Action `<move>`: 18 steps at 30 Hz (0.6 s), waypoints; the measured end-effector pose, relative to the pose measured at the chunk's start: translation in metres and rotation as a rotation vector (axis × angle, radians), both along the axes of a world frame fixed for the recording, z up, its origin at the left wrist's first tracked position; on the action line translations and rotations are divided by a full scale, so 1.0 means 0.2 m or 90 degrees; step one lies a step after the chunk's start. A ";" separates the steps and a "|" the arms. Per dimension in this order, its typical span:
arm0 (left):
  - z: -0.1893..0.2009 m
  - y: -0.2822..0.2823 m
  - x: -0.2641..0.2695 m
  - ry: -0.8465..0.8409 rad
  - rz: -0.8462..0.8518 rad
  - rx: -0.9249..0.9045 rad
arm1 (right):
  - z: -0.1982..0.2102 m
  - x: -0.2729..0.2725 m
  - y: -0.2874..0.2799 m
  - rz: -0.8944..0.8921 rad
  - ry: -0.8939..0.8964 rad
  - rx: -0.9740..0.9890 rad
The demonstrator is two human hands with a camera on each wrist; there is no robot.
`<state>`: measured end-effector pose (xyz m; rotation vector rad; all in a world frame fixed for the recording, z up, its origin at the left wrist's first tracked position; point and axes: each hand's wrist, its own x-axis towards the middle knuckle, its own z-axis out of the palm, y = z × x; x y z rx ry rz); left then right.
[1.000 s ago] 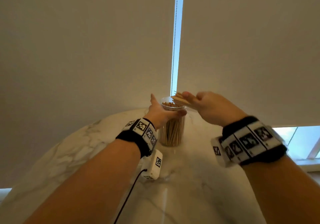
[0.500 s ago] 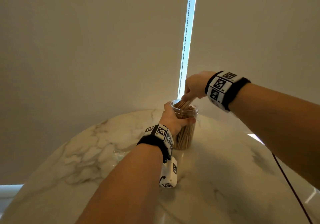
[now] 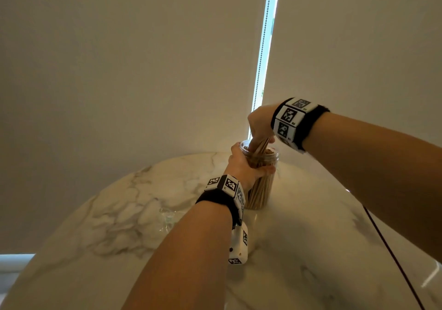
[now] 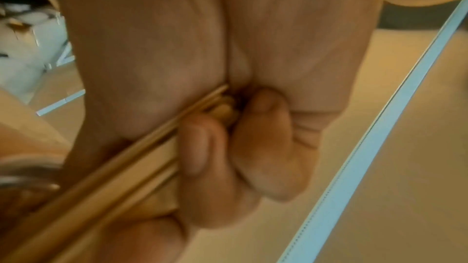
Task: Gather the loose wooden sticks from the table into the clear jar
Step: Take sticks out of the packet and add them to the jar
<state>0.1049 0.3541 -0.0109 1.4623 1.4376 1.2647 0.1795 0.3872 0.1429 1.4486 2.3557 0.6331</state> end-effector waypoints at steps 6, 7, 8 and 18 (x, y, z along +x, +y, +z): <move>0.01 -0.01 0.00 0.010 -0.003 -0.011 | -0.12 -0.02 -0.02 0.039 0.008 0.056; 0.02 -0.01 0.00 0.010 -0.001 -0.010 | -0.11 -0.02 -0.03 0.036 0.026 0.037; 0.02 -0.01 0.00 0.014 0.002 -0.012 | -0.10 -0.02 -0.03 0.033 0.057 0.017; 0.01 0.00 0.02 0.007 0.014 -0.007 | -0.24 0.03 -0.05 0.007 0.315 -0.099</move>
